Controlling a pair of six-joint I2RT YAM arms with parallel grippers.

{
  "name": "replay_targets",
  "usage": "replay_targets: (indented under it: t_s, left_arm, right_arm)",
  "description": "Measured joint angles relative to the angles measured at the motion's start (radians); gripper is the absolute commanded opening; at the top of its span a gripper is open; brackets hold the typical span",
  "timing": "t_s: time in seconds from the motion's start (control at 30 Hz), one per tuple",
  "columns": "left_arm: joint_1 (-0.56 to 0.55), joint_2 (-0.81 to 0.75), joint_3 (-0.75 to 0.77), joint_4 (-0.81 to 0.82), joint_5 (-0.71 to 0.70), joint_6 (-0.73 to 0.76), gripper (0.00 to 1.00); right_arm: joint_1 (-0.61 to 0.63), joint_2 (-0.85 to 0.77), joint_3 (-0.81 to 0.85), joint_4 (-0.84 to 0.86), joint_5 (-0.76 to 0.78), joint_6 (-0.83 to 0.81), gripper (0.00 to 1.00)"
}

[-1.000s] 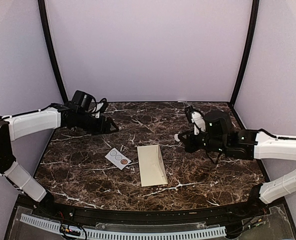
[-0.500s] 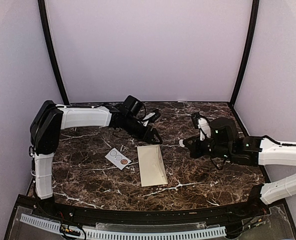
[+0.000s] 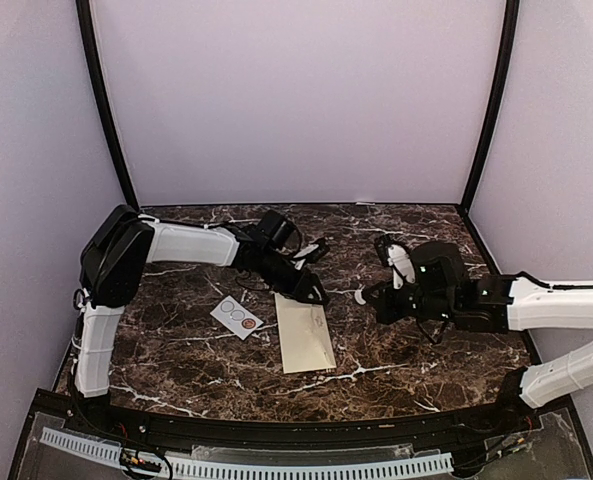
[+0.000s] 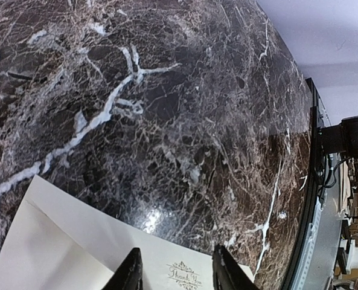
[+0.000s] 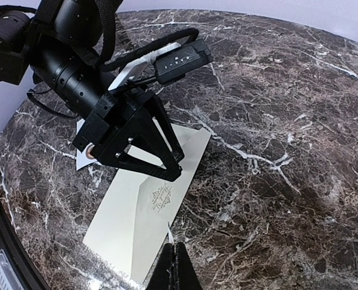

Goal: Place the letter into the envelope and seal it

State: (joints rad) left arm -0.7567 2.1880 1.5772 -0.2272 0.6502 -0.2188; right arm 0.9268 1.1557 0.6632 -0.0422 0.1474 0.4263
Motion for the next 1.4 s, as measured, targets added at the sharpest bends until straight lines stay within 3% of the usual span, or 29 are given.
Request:
replay_targets:
  t_s: [0.63,0.97,1.4]
  left_arm:
    - [0.001,0.002,-0.114,0.063,-0.044,-0.023,0.29]
    - [0.018,-0.003,-0.163,0.127,0.008,-0.149,0.25]
    - [0.029,-0.008,-0.209,0.180,0.084,-0.262,0.25]
  right_arm:
    - [0.053,0.280,0.092,0.092,-0.039,-0.102,0.00]
    - [0.106,0.461,0.190,0.133,-0.026,-0.186,0.00]
    - [0.170,0.595,0.248,0.169,0.101,-0.278,0.00]
